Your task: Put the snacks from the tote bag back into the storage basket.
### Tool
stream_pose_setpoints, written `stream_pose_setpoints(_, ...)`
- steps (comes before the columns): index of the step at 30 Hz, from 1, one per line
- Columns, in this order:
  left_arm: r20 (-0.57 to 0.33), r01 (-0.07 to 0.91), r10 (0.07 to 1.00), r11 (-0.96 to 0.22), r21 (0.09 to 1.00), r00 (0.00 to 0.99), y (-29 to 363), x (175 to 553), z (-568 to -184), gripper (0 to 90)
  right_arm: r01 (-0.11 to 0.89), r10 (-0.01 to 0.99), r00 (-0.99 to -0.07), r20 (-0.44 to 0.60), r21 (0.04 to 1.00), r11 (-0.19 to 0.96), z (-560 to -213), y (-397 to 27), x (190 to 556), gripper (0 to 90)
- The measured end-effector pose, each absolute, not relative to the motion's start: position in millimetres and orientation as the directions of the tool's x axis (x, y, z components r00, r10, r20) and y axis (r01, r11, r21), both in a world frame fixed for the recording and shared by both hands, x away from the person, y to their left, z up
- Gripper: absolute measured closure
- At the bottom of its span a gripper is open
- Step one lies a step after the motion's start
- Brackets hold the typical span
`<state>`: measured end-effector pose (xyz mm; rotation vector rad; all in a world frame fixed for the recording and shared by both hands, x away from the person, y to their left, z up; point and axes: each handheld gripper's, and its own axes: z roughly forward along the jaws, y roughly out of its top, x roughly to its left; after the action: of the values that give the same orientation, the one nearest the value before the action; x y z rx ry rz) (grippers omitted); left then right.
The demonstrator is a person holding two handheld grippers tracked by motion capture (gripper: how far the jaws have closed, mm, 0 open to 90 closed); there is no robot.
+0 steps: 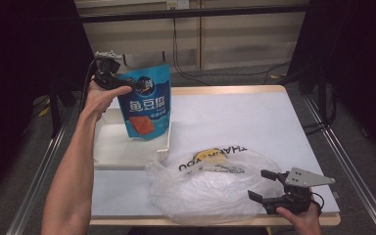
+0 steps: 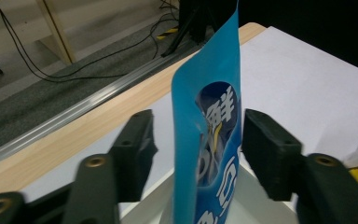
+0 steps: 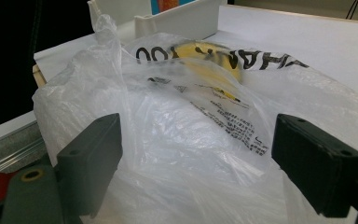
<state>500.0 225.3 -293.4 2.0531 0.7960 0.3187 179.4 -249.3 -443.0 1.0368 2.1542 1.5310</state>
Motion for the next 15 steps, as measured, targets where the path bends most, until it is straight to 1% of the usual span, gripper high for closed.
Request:
stream_pose_setpoints(1,-0.071,0.414,0.644,-0.399,0.818,0.762,226,500,-293,32.8,0.382,0.704,-0.693,0.158,0.908,0.171,-443,-249,179,16.5)
stream_pose_setpoints(4,-0.058,0.406,0.651,-0.399,0.822,0.757,227,501,-294,24.8,0.384,0.703,-0.693,0.160,0.907,0.172,-443,-249,180,16.5)
stream_pose_setpoints(5,-0.054,0.413,0.663,-0.398,0.819,0.746,228,501,-294,21.5,0.382,0.702,-0.695,0.159,0.908,0.172,-443,-250,180,16.5)
stream_pose_setpoints(7,-0.074,0.434,0.673,-0.385,0.814,0.736,230,502,-295,13.3,0.382,0.702,-0.694,0.159,0.908,0.171,-444,-250,180,16.5)
stream_pose_setpoints(9,-0.081,0.457,0.680,-0.395,0.797,0.729,234,500,-296,13.1,0.383,0.704,-0.692,0.159,0.908,0.171,-444,-250,179,16.6)
stream_pose_setpoints(11,-0.092,0.466,0.687,-0.382,0.798,0.721,238,498,-295,8.8,0.385,0.707,-0.689,0.158,0.906,0.173,-443,-250,179,16.5)
stream_pose_setpoints(15,-0.096,0.466,0.689,-0.373,0.803,0.718,238,495,-294,6.4,0.383,0.704,-0.693,0.157,0.907,0.176,-444,-249,179,16.5)
